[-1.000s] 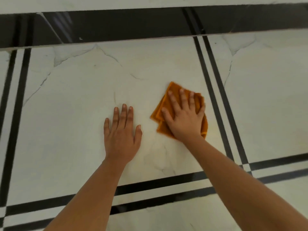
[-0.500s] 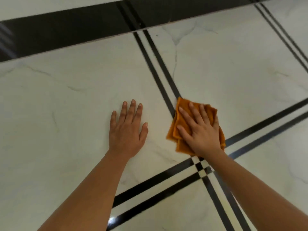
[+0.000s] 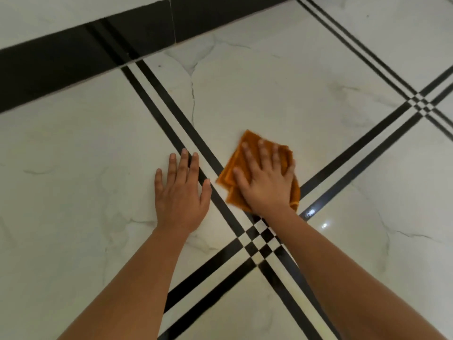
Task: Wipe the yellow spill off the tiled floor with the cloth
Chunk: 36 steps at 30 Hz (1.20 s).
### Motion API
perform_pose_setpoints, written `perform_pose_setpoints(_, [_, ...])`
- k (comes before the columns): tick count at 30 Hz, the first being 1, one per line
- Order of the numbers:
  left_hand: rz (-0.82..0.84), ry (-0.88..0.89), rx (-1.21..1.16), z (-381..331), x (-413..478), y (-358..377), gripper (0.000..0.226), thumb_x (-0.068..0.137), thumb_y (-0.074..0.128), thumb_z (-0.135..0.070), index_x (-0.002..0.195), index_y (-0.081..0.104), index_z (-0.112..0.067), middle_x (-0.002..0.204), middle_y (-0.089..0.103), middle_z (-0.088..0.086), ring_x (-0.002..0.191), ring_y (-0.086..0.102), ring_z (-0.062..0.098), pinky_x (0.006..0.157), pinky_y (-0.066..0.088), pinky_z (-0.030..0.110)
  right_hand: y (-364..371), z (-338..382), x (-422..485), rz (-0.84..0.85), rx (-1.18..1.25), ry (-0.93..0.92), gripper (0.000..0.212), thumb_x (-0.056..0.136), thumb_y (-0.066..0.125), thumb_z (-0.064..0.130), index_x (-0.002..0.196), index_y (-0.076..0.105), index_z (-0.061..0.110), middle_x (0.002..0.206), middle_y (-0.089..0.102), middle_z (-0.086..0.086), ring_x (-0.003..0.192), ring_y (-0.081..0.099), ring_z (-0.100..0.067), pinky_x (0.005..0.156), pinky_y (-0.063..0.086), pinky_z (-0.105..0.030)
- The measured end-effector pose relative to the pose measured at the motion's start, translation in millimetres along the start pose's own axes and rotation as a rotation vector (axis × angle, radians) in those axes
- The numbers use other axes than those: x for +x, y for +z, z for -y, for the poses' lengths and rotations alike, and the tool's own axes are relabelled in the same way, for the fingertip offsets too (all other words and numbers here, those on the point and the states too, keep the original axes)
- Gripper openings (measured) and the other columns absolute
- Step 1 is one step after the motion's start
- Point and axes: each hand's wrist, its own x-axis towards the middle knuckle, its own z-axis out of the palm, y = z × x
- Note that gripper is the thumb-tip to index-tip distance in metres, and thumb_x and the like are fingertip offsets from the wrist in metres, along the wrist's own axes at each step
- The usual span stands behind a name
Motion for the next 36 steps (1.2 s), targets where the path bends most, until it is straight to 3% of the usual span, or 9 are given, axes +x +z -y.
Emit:
perform_pose_setpoints(3, [-0.011,-0.038,0.001,11,7,-3,0.067,0.089,0.012,-0.049,0.149,0.009,-0.019,0.157,0.009,0.004,0.144,0.004,0.024,0.113,0.004,0.045,1,-18,-33,0.080,-0.100,-0.342,0.060,0.088,0.010,0.069,0.142,-0.011,0.052,0.156,-0.011,0.012,0.144,-0.015,-0.020,0.113,-0.010,-0.055])
perform_pose_setpoints(8, [-0.011,-0.132,0.029,46,4,-12,0.067,0.089,0.008,-0.049,0.149,0.004,-0.020,0.157,0.006,0.002,0.144,0.000,0.022,0.114,0.001,0.045,-1,18,48,-0.002,0.024,0.068,0.064,0.090,0.011,0.067,0.146,-0.007,0.043,0.158,-0.009,0.002,0.144,-0.013,-0.026,0.109,-0.015,-0.056])
perform_pose_setpoints(12, [0.008,-0.194,0.037,66,3,-17,0.070,0.086,0.006,-0.052,0.149,-0.001,-0.021,0.158,0.002,0.001,0.144,-0.002,0.021,0.114,0.001,0.044,15,70,17,0.040,-0.052,-0.330,0.069,0.090,0.011,0.066,0.146,-0.015,0.036,0.157,-0.015,-0.002,0.143,-0.018,-0.028,0.110,-0.018,-0.054])
perform_pose_setpoints(14, [0.005,-0.226,0.048,79,0,-18,0.073,0.084,0.002,-0.056,0.149,-0.003,-0.022,0.158,0.001,0.000,0.144,-0.003,0.021,0.114,0.000,0.044,14,61,23,0.044,-0.073,-0.411,0.069,0.089,0.009,0.067,0.147,-0.012,0.038,0.158,-0.012,0.000,0.144,-0.015,-0.026,0.111,-0.014,-0.054])
perform_pose_setpoints(18, [0.016,-0.263,0.054,101,-4,-21,0.080,0.077,-0.009,-0.060,0.148,-0.005,-0.024,0.157,-0.002,-0.003,0.144,-0.006,0.019,0.114,-0.002,0.043,10,100,87,0.003,0.003,-0.069,0.071,0.090,0.010,0.064,0.149,-0.008,0.030,0.158,-0.008,-0.006,0.144,-0.011,-0.031,0.109,-0.014,-0.058])
perform_pose_setpoints(23, [0.013,-0.293,0.051,115,1,-27,0.082,0.074,-0.015,-0.060,0.148,-0.007,-0.025,0.157,-0.006,-0.003,0.144,-0.010,0.018,0.114,-0.005,0.042,19,134,60,0.063,-0.096,-0.588,0.068,0.090,0.010,0.064,0.148,-0.008,0.035,0.159,-0.008,0.001,0.145,-0.012,-0.024,0.113,-0.011,-0.054])
perform_pose_setpoints(28, [0.032,-0.302,0.040,128,19,-36,0.075,0.080,-0.011,-0.058,0.148,-0.010,-0.025,0.157,-0.010,-0.003,0.143,-0.013,0.018,0.114,-0.006,0.041,15,162,120,0.035,-0.018,-0.237,0.066,0.092,0.010,0.062,0.148,-0.010,0.033,0.158,-0.011,-0.001,0.144,-0.012,-0.027,0.110,-0.012,-0.055])
perform_pose_setpoints(33, [0.033,-0.336,0.047,144,42,-44,0.066,0.089,-0.001,-0.054,0.148,-0.009,-0.024,0.157,-0.011,-0.002,0.143,-0.014,0.019,0.114,-0.006,0.042,20,164,123,0.016,-0.115,-0.614,0.063,0.092,0.013,0.063,0.147,-0.005,0.041,0.159,-0.004,0.006,0.145,-0.008,-0.019,0.113,-0.007,-0.053])
perform_pose_setpoints(36, [0.046,-0.336,0.061,152,46,-46,0.064,0.092,0.004,-0.053,0.148,-0.009,-0.024,0.157,-0.012,-0.002,0.143,-0.013,0.019,0.113,-0.007,0.042,17,174,153,0.033,-0.079,-0.343,0.065,0.091,0.011,0.064,0.148,-0.007,0.037,0.159,-0.008,0.003,0.145,-0.009,-0.025,0.112,-0.008,-0.055])
